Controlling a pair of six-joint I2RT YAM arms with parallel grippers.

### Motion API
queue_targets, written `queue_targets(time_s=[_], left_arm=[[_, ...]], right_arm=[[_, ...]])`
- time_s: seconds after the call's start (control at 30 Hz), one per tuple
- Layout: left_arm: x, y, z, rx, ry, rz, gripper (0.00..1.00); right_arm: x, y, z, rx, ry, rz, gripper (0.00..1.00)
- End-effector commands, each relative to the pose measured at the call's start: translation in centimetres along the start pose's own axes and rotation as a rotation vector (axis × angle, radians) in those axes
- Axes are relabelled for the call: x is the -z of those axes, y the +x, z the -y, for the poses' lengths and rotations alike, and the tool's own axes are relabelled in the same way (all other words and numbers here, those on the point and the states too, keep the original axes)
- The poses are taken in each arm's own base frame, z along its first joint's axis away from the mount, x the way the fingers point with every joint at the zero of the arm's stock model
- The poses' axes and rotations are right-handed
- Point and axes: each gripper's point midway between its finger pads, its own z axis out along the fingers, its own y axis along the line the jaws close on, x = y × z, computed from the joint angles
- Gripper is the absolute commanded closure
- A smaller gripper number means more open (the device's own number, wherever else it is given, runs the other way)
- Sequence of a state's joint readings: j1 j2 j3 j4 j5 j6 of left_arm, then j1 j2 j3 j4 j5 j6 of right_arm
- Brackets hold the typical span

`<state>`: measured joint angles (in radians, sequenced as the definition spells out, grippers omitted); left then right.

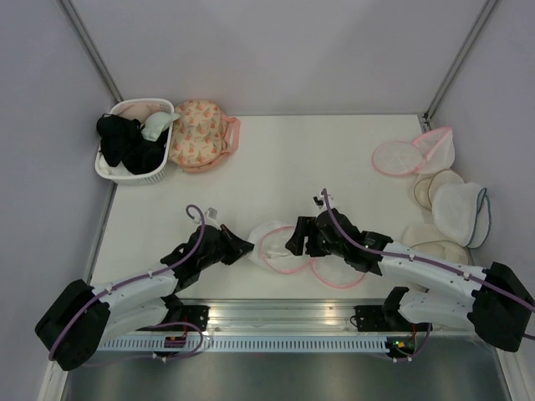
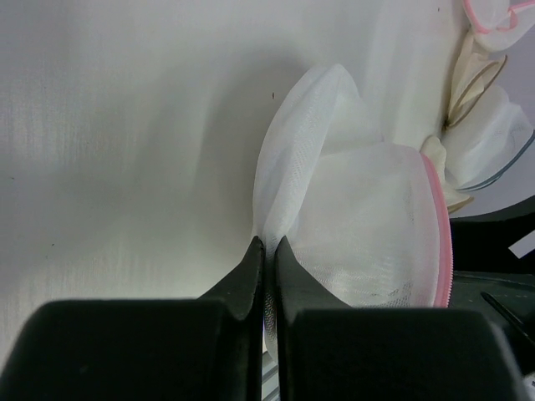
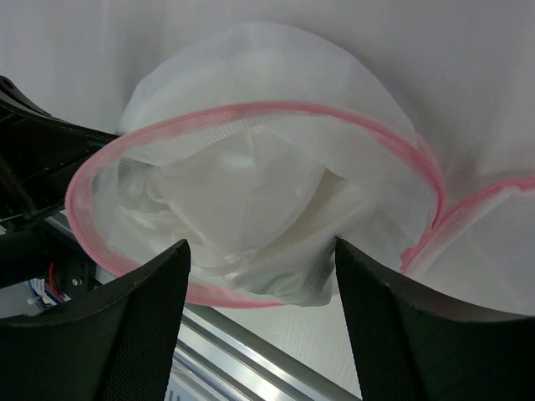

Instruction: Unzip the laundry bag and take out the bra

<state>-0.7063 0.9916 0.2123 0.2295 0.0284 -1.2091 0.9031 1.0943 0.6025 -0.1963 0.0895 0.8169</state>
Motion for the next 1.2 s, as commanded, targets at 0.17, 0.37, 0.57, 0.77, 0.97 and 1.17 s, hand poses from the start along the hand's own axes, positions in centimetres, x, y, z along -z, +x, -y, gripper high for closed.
queue_targets(time_s=[0.17, 0.37, 0.57, 0.77, 0.97, 1.17], left_arm=[[0.3, -0.6, 1.4, 0.043, 0.066, 0.027, 0.98], [0.2, -0.4, 1.4, 0.052, 0.073, 0.018, 0.98], [0.3, -0.5, 0.9, 0.050, 0.049, 0.026, 0.98], [0.5, -1.1, 0.0, 0.043, 0.018, 0.065, 0.75], [0.5, -1.5, -0.2, 0.033, -0.019, 0.081, 0.00], [1.9, -3.0, 1.5, 0.008, 0.017, 0.140, 0.00]], right_arm=[[-1.0, 3.0, -0.9, 0.028, 0.007, -0.157, 0.28], [-1.3, 3.2, -2.3, 0.024, -0.054, -0.159, 0.95], [1.0, 0.7, -4.6, 0.085, -0.115, -0.114, 0.99], [7.5, -2.8, -8.7, 0.173, -0.295, -0.020, 0.99], [10.2, -4.1, -9.9, 0.192, -0.368, 0.031, 1.00], [11.4, -4.0, -11.8, 0.204, -0.475, 0.012, 1.00]])
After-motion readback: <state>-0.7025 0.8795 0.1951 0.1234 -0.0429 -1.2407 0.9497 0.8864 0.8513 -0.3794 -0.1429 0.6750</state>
